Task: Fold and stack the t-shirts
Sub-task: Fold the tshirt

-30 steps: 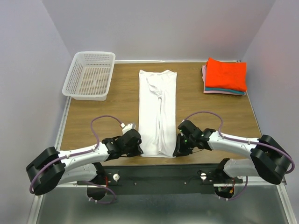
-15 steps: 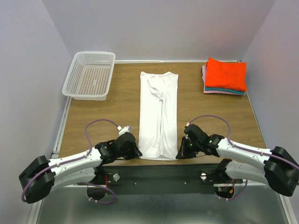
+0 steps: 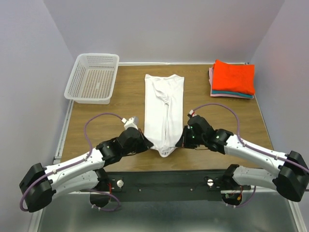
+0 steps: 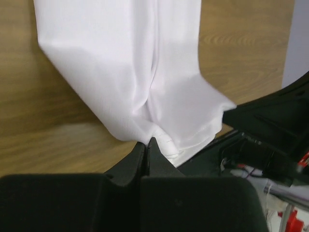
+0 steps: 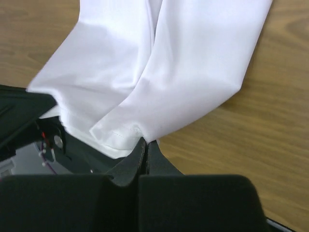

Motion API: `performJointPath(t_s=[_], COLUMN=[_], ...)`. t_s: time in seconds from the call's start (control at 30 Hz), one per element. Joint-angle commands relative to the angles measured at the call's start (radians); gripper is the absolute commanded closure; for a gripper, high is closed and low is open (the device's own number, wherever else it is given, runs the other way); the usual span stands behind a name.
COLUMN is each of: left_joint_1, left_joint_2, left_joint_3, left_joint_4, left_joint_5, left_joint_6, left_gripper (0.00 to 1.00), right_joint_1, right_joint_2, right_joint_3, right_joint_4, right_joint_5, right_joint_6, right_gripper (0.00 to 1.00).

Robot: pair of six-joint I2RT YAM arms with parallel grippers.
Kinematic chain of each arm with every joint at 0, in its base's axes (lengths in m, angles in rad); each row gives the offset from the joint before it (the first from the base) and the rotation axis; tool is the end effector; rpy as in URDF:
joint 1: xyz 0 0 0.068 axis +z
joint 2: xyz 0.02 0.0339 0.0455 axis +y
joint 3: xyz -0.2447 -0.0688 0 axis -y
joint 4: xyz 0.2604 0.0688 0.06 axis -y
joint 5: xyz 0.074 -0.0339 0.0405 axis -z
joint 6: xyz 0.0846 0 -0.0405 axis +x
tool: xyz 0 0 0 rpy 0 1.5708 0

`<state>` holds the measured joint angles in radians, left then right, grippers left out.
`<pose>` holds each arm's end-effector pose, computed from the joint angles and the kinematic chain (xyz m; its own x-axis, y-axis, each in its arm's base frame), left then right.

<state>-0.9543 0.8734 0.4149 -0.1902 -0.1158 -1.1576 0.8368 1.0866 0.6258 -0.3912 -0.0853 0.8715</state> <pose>0.1519 -0.1974 0.1441 -0.8337 -0.3968 -0.3839 -0.0159 0.7122 -0.7018 0.1757 0.2055 0.1489 -0.9194 0.1192 -0.3748 -0.1146 0.8304 0.5452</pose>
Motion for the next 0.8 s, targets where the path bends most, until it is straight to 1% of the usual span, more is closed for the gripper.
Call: performJointPath(t_s=[0.0, 0.03, 0.07, 0.17, 0.23, 0.33, 0.53, 0.63, 0.77], left_joint_1=[0.089, 0.11, 0.156, 0.225, 0.264, 0.318, 0.374, 0.4, 0.43], left_joint_2=[0.08, 0.099, 0.12, 0.217, 0.286, 0.374, 0.515, 0.58, 0.667], left_joint_3=[0.14, 0.159, 0.177, 0.264, 0.321, 0.387, 0.51, 0.56, 0.619], left_joint_4=[0.017, 0.032, 0.05, 0.08, 0.083, 0.097, 0.106, 0.107, 0.109], left_joint_5=[-0.146, -0.147, -0.134, -0.096, -0.1, -0.081, -0.061, -0.035, -0.009], left_joint_6=[0.11, 0.166, 0.192, 0.274, 0.311, 0.348, 0.4, 0.427, 0.47], left_gripper=[1.0, 1.0, 1.0, 1.0, 1.0, 1.0, 1.0, 1.0, 1.0], right_joint_1=[-0.027, -0.037, -0.066, -0.093, -0.113, -0.14, -0.192, -0.234, -0.26], right_joint_2=[0.073, 0.09, 0.125, 0.166, 0.211, 0.272, 0.401, 0.441, 0.49], right_joint_3=[0.095, 0.115, 0.158, 0.228, 0.297, 0.38, 0.494, 0.531, 0.558], right_joint_4=[-0.006, -0.005, -0.003, -0.003, -0.003, -0.003, -0.003, -0.001, -0.002], right_joint_5=[0.166, 0.198, 0.212, 0.297, 0.332, 0.328, 0.289, 0.272, 0.243], right_joint_6=[-0.068, -0.081, -0.086, -0.115, -0.143, -0.175, -0.219, -0.232, -0.243], right_gripper=[0.99, 0.99, 0.99, 0.99, 0.99, 0.99, 0.99, 0.99, 0.99])
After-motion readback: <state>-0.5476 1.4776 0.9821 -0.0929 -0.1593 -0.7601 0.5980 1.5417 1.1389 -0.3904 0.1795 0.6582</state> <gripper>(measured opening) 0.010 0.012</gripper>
